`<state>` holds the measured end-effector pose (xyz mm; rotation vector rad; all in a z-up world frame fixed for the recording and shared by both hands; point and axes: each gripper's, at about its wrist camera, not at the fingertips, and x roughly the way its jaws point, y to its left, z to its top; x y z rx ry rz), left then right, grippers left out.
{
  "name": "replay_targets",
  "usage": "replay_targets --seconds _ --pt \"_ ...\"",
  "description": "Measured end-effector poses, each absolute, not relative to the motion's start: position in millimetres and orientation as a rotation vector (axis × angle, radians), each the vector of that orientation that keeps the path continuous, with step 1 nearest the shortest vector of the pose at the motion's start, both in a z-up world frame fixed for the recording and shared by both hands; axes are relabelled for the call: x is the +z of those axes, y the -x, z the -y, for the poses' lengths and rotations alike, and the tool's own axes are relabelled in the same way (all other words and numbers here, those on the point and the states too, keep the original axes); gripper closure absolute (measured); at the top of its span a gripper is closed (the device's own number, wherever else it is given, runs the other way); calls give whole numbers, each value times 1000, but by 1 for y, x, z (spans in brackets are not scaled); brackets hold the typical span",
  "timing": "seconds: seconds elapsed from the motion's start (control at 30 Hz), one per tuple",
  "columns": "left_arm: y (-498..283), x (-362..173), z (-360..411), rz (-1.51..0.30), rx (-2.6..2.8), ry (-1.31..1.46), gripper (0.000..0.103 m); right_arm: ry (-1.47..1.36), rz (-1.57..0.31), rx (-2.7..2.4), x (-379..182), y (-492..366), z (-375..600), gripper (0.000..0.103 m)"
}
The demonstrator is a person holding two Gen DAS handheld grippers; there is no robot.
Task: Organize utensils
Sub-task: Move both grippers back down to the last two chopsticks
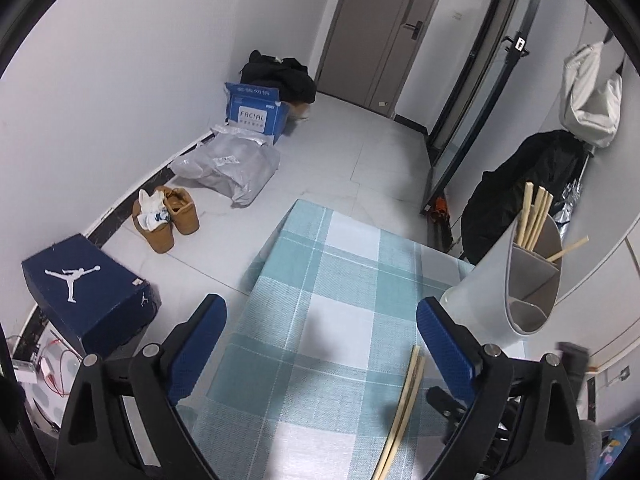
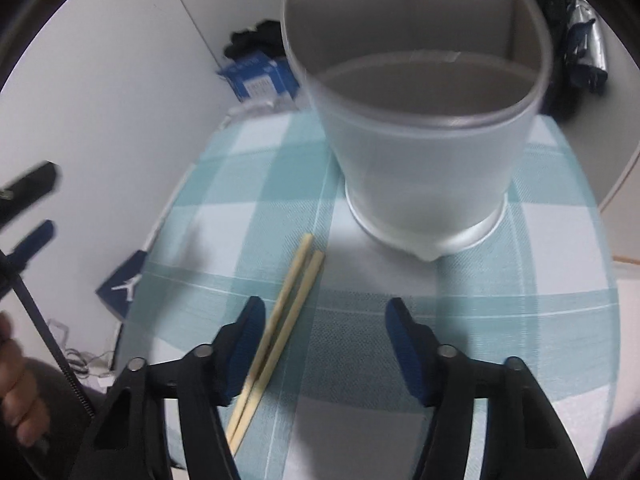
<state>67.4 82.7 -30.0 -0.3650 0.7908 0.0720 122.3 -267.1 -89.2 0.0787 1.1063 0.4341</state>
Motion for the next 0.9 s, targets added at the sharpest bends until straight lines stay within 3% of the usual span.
replay_targets --seconds 0.27,0.4,0.5,0.9 --pt "-68 -37 -94 -828 96 399 9 24 -1102 363 -99 -126 248 65" --pt "-68 -36 -95 -822 109 394 9 88 -1084 388 -98 -124 236 89" --pt "-67 -35 -94 -819 113 386 9 138 -1070 416 -96 -121 230 100" --pt "-68 -35 -96 -820 115 387 9 134 -1161 509 -98 -116 246 103"
